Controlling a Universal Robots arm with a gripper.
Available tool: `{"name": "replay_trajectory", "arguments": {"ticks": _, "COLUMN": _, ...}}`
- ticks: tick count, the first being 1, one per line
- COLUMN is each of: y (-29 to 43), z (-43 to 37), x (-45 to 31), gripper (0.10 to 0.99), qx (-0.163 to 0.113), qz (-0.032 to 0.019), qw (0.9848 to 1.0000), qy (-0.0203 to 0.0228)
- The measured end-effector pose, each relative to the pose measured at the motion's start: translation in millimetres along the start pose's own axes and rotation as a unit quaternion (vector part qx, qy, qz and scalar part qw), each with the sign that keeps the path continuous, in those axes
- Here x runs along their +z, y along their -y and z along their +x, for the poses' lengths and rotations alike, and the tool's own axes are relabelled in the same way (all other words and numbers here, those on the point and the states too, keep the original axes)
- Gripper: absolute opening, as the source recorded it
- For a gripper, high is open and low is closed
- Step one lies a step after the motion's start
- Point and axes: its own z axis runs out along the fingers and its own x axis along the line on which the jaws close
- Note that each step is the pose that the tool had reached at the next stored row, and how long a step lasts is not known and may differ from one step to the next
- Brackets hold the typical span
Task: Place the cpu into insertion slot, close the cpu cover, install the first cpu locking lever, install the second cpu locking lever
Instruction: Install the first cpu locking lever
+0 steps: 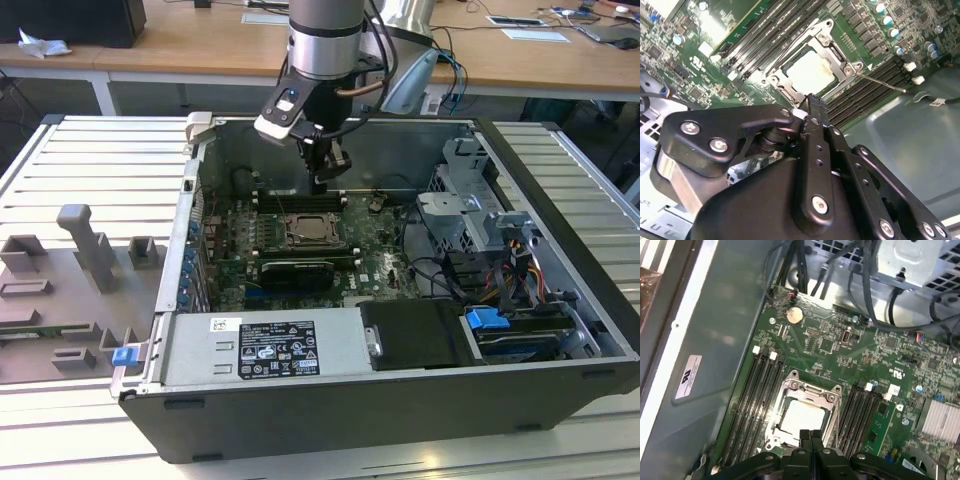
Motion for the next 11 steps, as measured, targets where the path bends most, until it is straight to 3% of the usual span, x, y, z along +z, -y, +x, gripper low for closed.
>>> {"name": "replay_trajectory", "arguments": {"ticks": 4, "y": 0.1, "z": 0.0, "x": 0.6, "gripper": 0.106, "qx": -0.035, "qz": -0.0009, "qw": 0.9994, "qy": -0.0006}}
{"name": "replay_trajectory", "arguments": {"ticks": 8, "y": 0.1, "z": 0.0, "x": 1.5, "gripper": 0.106, "qx": -0.082, "qz": -0.0014, "qw": 0.9966, "qy": -0.0020}}
{"name": "replay_trajectory", "arguments": {"ticks": 10, "y": 0.1, "z": 0.0, "x": 1.8, "gripper": 0.106, "qx": -0.108, "qz": -0.0016, "qw": 0.9942, "qy": -0.0027}}
{"name": "replay_trajectory", "arguments": {"ticks": 11, "y": 0.1, "z": 0.0, "x": 2.2, "gripper": 0.106, "qx": -0.134, "qz": -0.0019, "qw": 0.9910, "qy": -0.0034}}
